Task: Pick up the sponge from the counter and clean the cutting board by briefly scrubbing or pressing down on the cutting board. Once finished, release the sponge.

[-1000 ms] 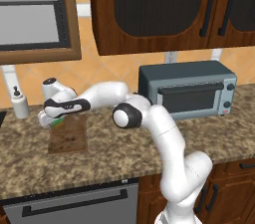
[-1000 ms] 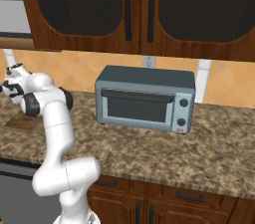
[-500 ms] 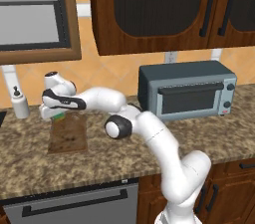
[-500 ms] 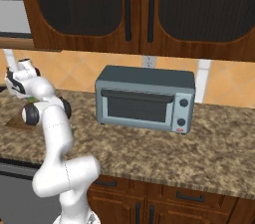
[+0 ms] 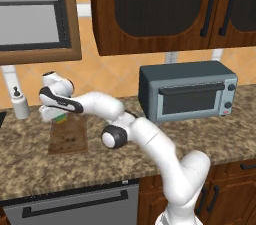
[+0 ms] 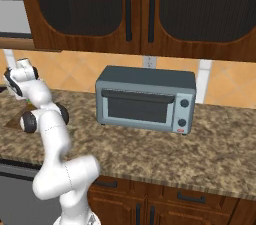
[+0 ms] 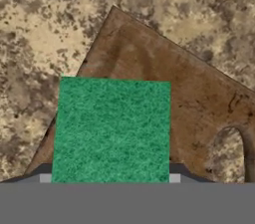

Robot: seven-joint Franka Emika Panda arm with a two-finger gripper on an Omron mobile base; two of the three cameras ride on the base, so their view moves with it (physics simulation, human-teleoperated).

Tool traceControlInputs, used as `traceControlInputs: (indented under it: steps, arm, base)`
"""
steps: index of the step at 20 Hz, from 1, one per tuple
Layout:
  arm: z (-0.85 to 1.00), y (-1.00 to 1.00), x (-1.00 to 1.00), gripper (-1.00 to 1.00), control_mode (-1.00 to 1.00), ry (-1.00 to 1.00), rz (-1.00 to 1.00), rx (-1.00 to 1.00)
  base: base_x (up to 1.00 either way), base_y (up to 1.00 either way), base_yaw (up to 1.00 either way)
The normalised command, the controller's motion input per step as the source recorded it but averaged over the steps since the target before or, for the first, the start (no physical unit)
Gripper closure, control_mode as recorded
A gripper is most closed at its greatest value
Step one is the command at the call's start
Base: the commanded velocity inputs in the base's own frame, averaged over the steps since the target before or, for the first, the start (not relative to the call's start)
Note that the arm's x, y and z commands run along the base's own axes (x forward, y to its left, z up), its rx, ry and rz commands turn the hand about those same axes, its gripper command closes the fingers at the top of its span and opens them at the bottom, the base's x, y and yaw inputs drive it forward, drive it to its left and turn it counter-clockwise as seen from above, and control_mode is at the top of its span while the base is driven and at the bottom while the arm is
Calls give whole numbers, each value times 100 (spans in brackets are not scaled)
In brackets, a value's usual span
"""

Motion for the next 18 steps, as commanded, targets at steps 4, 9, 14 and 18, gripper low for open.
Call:
traceControlInputs:
  steps: [4,9,14,18]
  arm:
    - [-57,-2,-84,100,-100,-1,0,0]
    - [-33,-40,-98,100,-100,-4,0,3]
    - [-39,-65,-96,100,-100,0,0,0]
    - [-52,-72,-98,100,-100,0,0,1]
  base:
    - [0,0,0]
    - [0,0,0]
    - [0,0,0]
    - [0,0,0]
